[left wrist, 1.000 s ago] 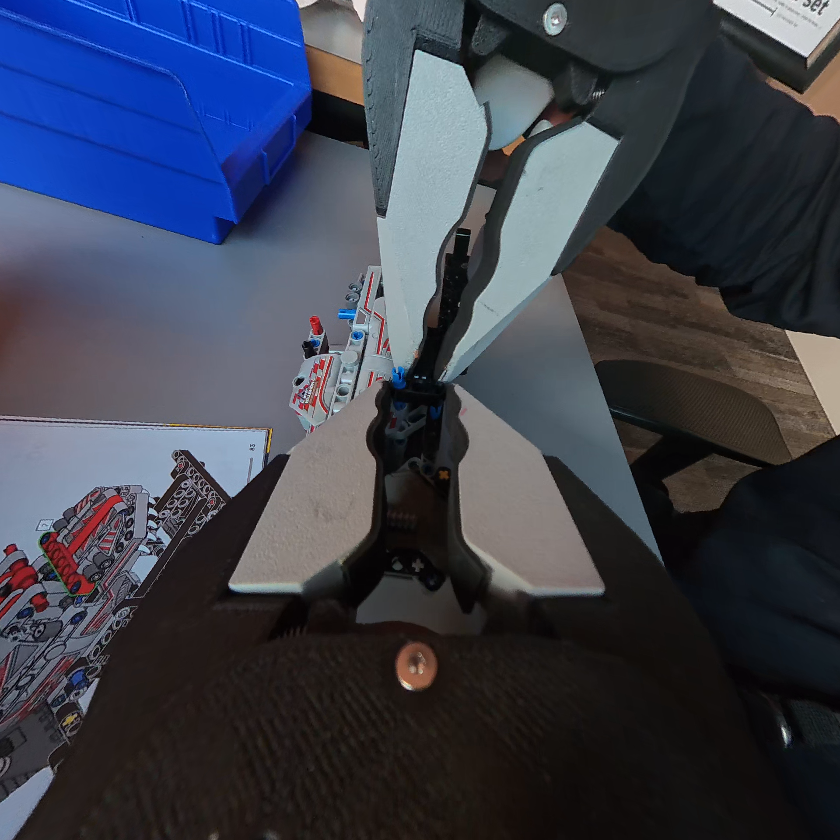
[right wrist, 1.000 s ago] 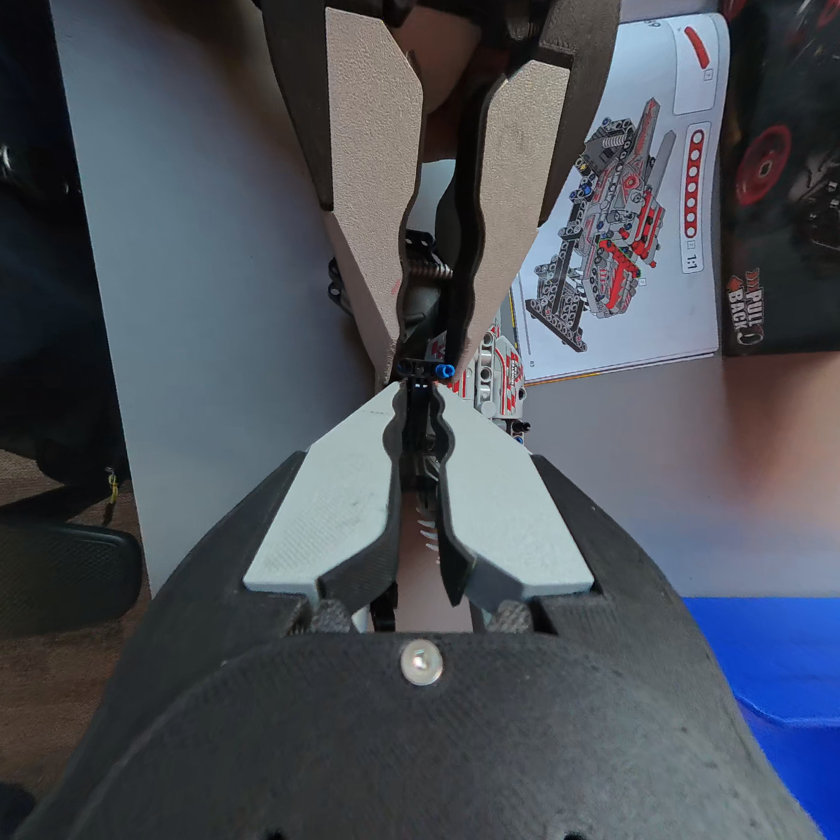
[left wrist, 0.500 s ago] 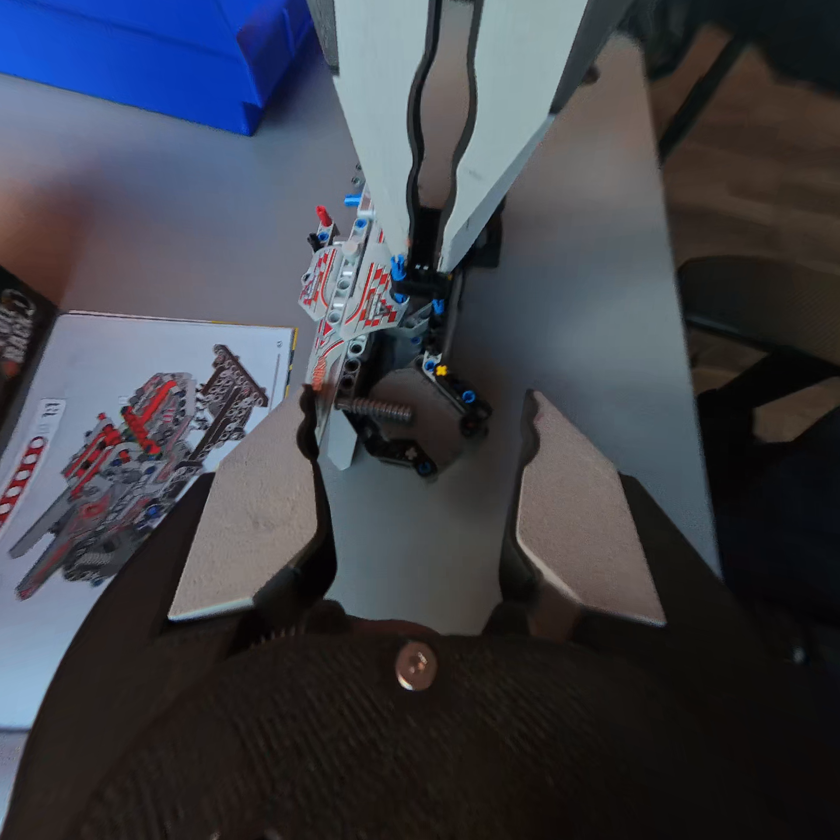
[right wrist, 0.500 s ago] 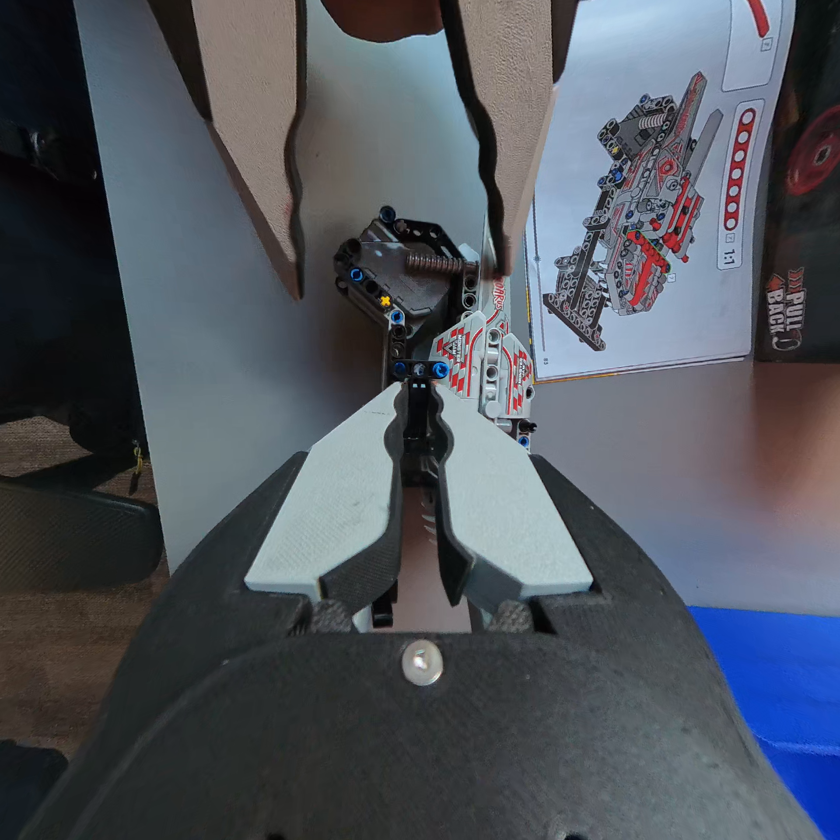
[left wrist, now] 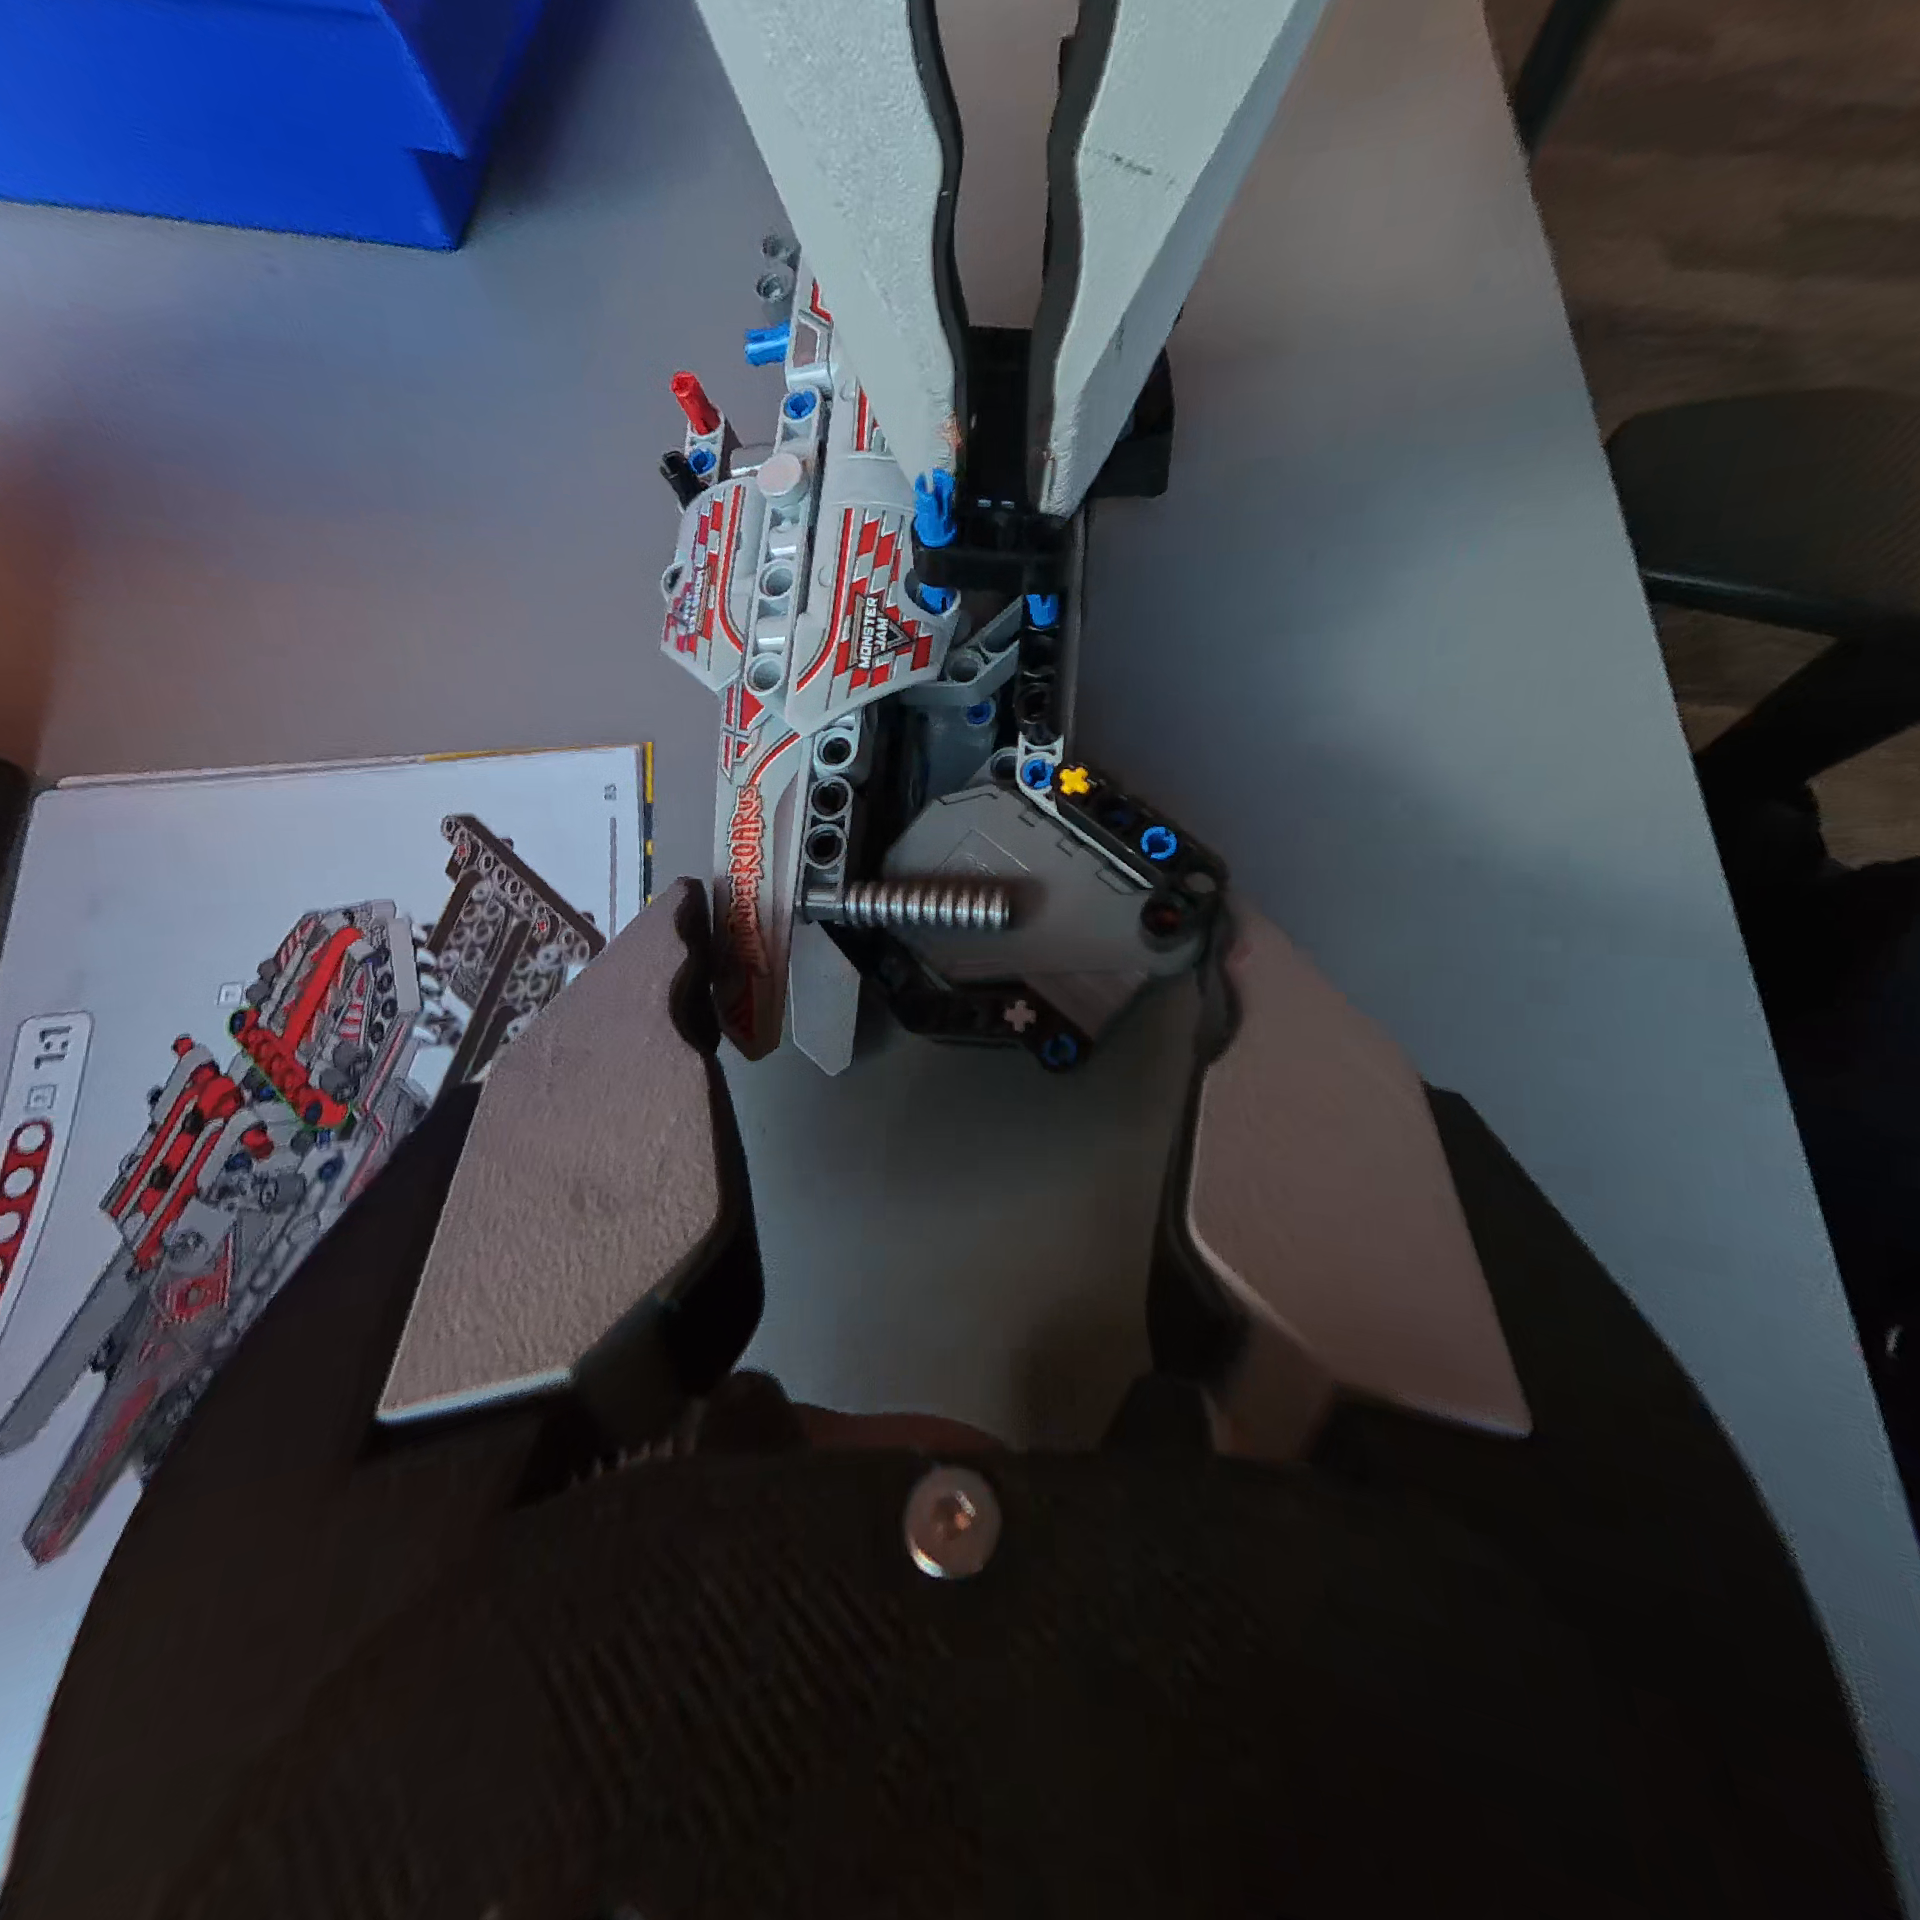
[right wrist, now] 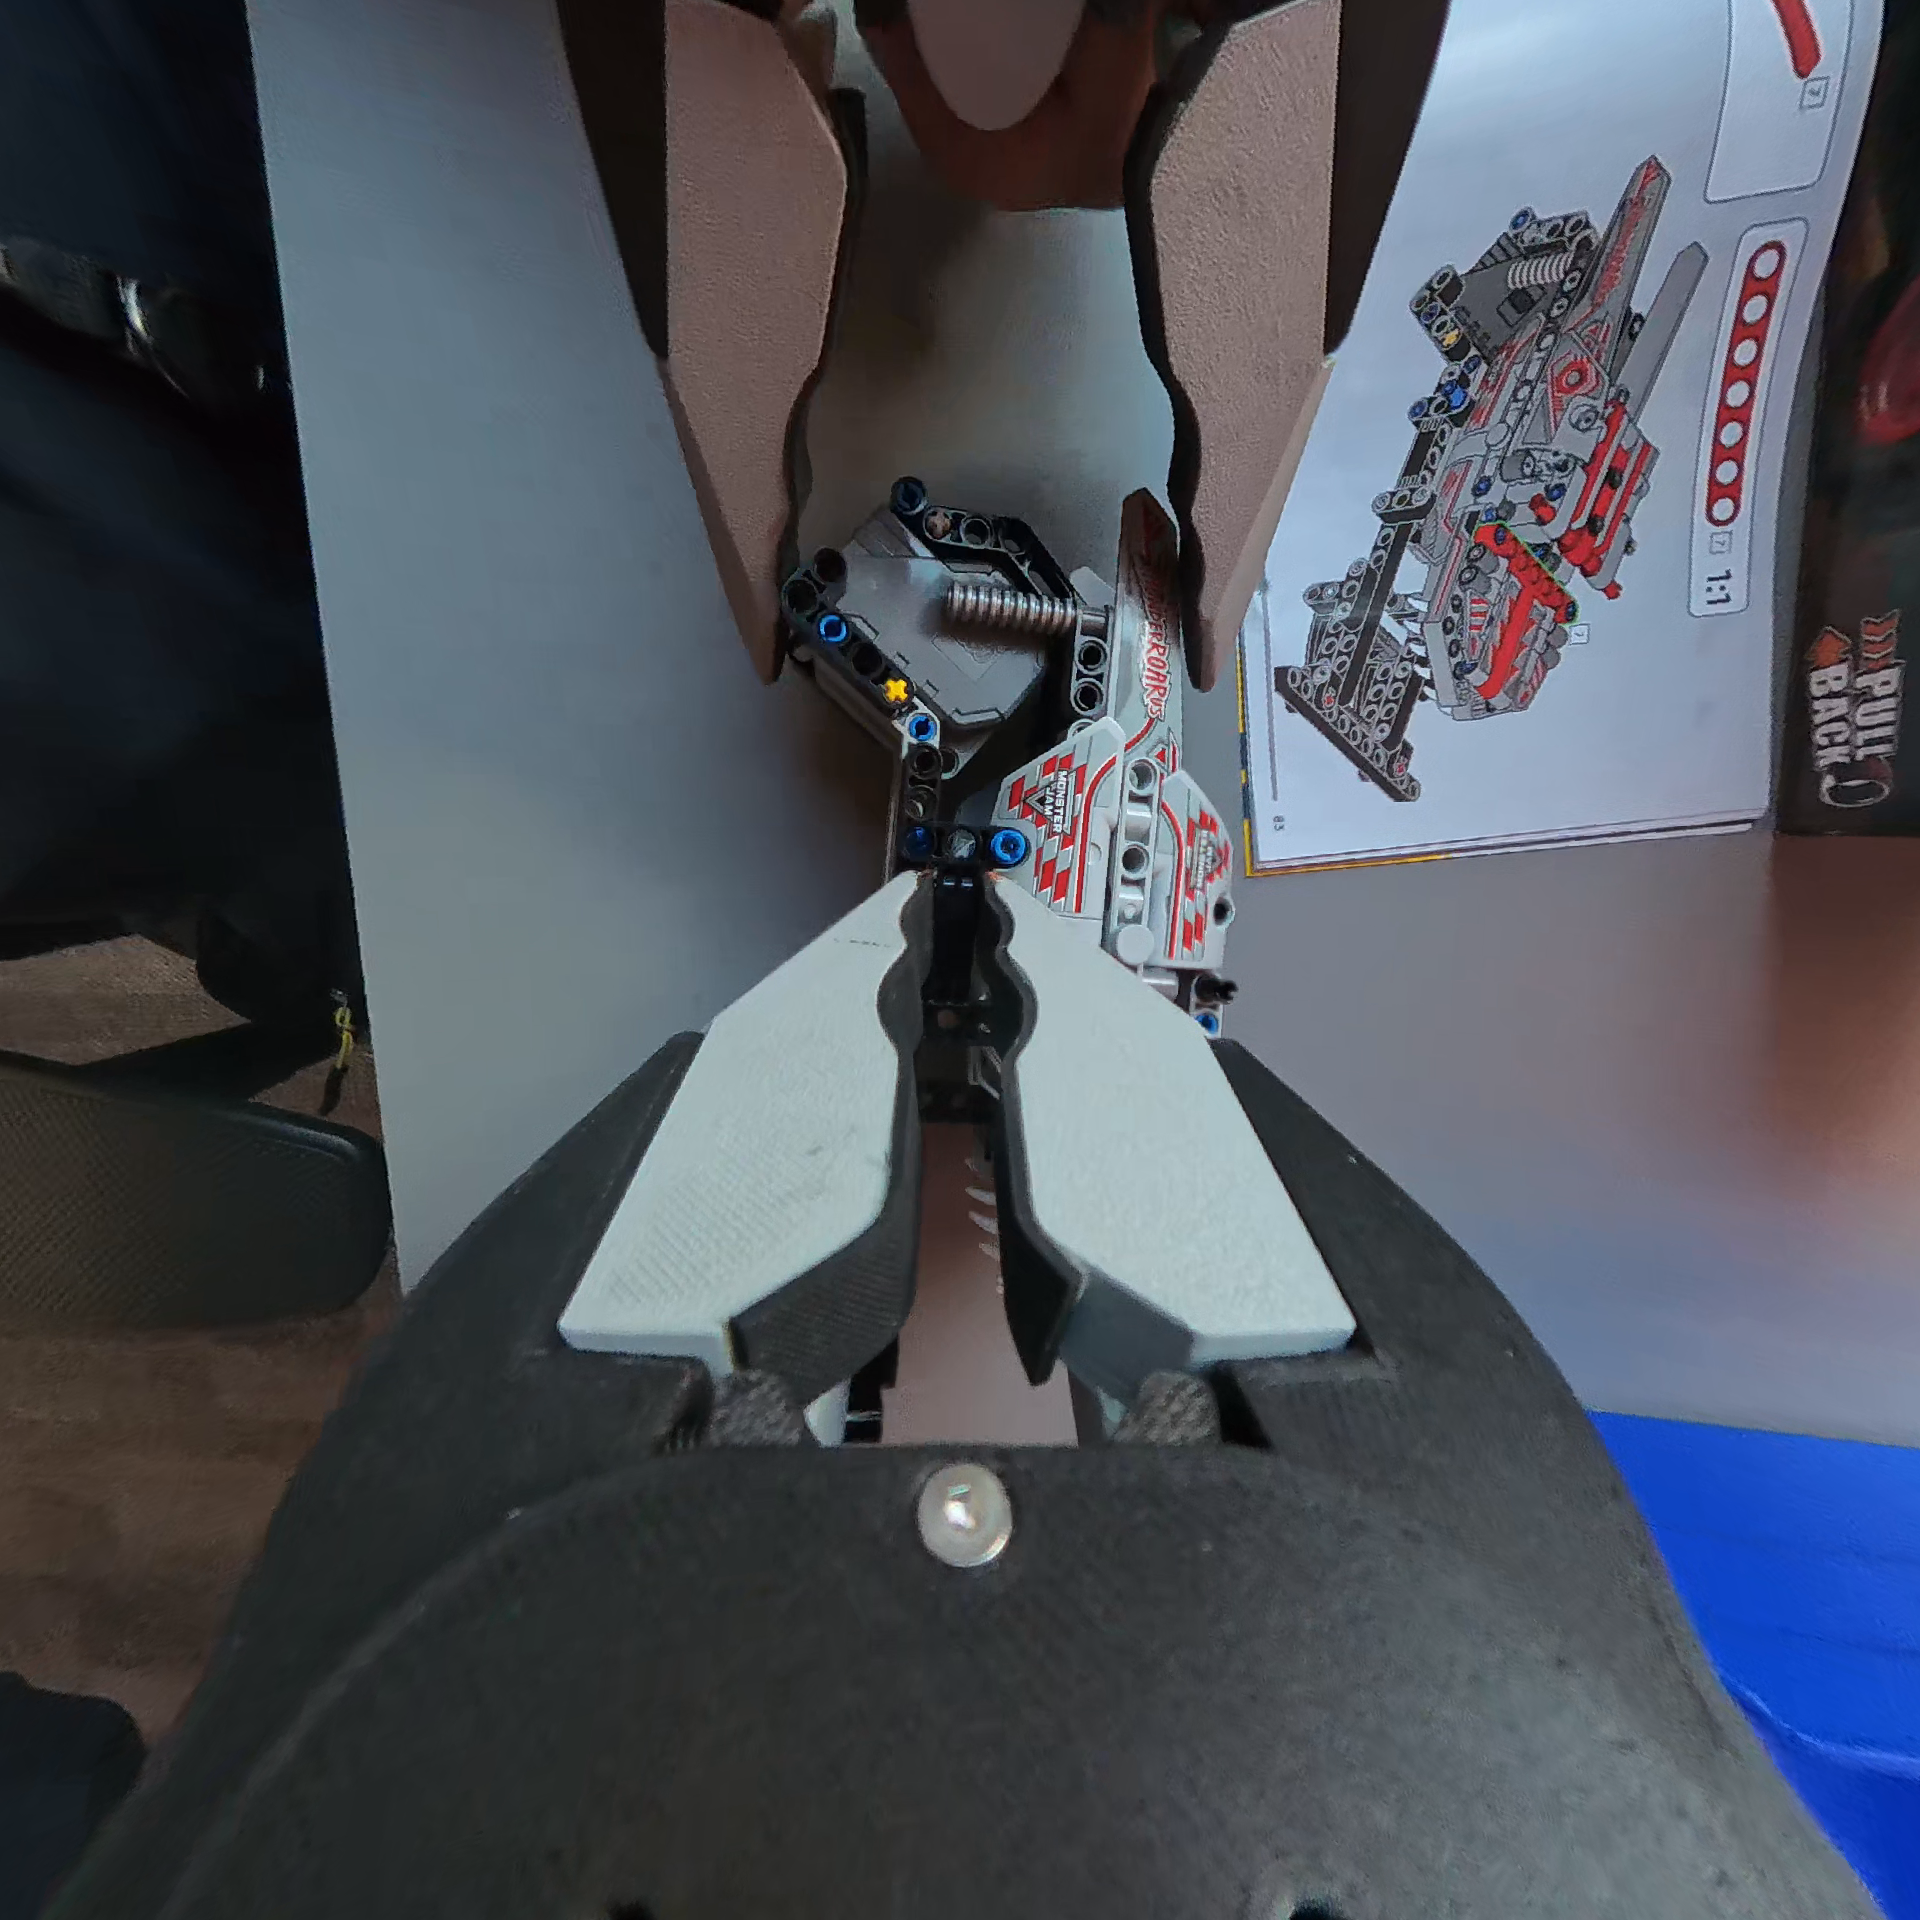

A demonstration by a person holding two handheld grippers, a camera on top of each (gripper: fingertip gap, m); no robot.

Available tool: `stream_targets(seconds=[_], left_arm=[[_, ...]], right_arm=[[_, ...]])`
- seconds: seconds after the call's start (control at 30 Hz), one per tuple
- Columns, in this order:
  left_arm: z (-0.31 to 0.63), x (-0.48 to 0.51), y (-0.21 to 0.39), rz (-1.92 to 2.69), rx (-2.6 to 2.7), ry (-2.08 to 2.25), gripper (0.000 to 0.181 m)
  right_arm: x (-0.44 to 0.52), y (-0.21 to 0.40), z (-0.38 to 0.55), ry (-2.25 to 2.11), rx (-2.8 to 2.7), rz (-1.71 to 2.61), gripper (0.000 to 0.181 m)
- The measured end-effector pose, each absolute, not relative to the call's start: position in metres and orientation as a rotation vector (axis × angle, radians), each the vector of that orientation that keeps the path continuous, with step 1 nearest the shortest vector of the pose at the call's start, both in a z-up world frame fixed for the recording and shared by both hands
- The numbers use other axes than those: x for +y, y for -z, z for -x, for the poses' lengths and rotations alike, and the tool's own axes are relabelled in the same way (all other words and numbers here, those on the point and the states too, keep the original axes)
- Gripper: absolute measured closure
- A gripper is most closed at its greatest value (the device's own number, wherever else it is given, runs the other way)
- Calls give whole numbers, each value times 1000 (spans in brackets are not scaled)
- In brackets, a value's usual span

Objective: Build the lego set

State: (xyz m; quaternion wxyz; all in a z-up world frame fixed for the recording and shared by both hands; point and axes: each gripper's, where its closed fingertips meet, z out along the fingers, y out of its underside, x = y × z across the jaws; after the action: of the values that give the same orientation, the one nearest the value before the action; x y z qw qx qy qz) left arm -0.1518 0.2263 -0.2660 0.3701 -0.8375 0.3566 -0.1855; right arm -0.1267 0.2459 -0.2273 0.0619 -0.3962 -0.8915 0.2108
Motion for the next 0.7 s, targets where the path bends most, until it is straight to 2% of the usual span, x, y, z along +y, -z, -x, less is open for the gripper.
stream_targets(seconds=[0.37,0.6,0.7], left_arm=[[128,194,264,1990,1248,623,98],[121,194,239,1960,937,700,100],[120,197,234,1959,817,657,91]], right_arm=[[218,226,94,-793,-2629,1349,176],[224,224,88,-936,-2608,1459,176],[225,224,89,-969,-2611,1435,176]])
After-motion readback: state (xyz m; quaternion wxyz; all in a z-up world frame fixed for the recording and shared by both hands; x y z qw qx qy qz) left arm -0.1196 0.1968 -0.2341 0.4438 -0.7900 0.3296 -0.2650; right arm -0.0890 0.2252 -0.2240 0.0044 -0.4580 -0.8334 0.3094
